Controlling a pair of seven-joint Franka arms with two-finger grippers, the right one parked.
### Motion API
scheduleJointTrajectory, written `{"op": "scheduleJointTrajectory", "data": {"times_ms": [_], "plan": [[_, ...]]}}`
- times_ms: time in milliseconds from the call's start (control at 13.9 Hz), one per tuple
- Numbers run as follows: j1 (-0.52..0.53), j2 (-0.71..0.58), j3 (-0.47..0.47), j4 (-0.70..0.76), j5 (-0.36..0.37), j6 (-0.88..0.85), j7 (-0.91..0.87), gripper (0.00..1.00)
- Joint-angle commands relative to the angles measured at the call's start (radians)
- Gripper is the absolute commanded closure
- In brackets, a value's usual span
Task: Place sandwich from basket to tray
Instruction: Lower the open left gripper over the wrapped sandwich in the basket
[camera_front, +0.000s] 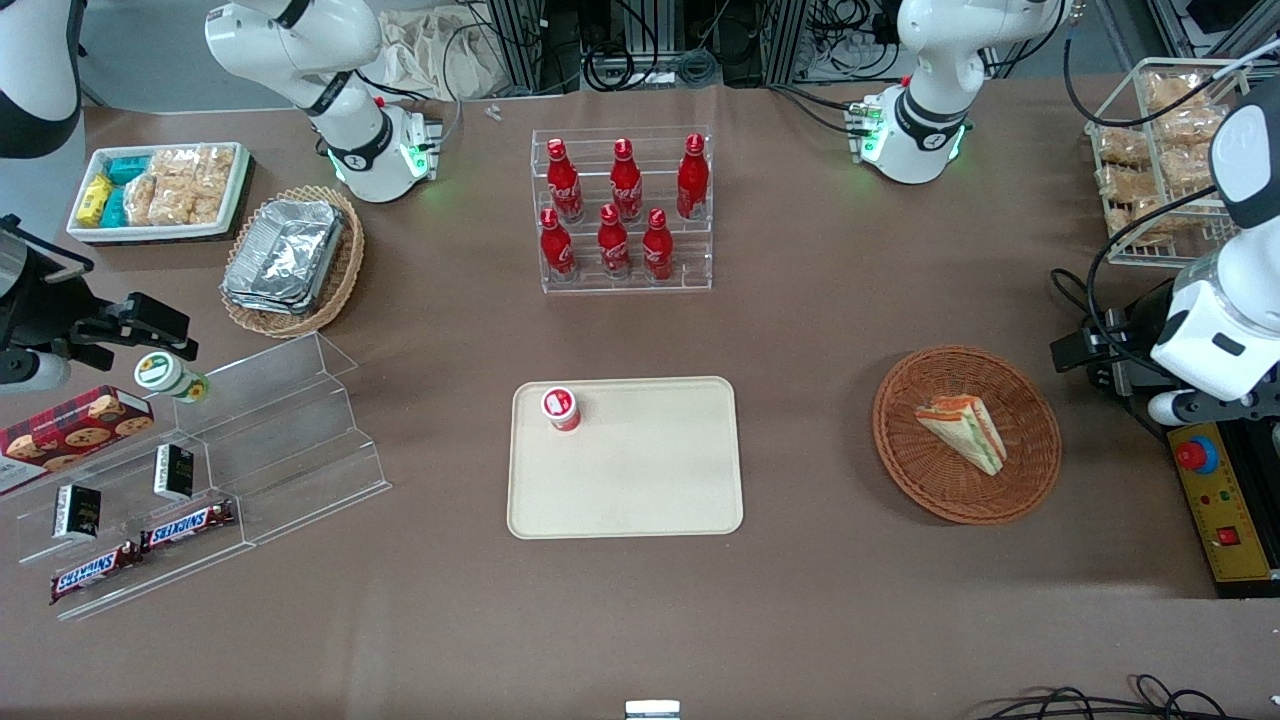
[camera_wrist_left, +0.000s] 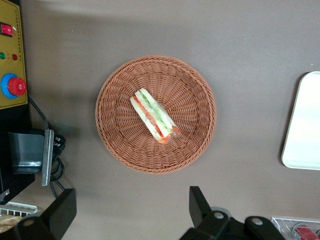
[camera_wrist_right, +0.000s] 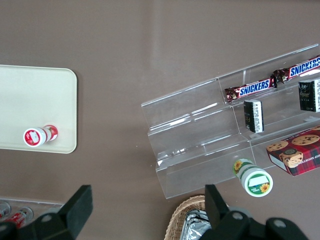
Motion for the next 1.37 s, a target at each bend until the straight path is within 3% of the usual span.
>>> {"op": "scheduleJointTrajectory", "data": {"times_ms": [0,288,505,937,1297], "plan": [[-0.012,0.019,-0.003,0.03,0.021,-0.015,0.037,0.0],[-0.026,0.037,-0.003,0.034,0.021,-0.005,0.002,0.0],[-0.029,0.054,-0.002,0.009,0.001,0.05,-0.2,0.0],[-0.026,0.052,0.003,-0.224,0.007,0.289,-0.547,0.0],[-0.023,0.109,0.008,-0.389,0.024,0.535,-0.687,0.0]]}}
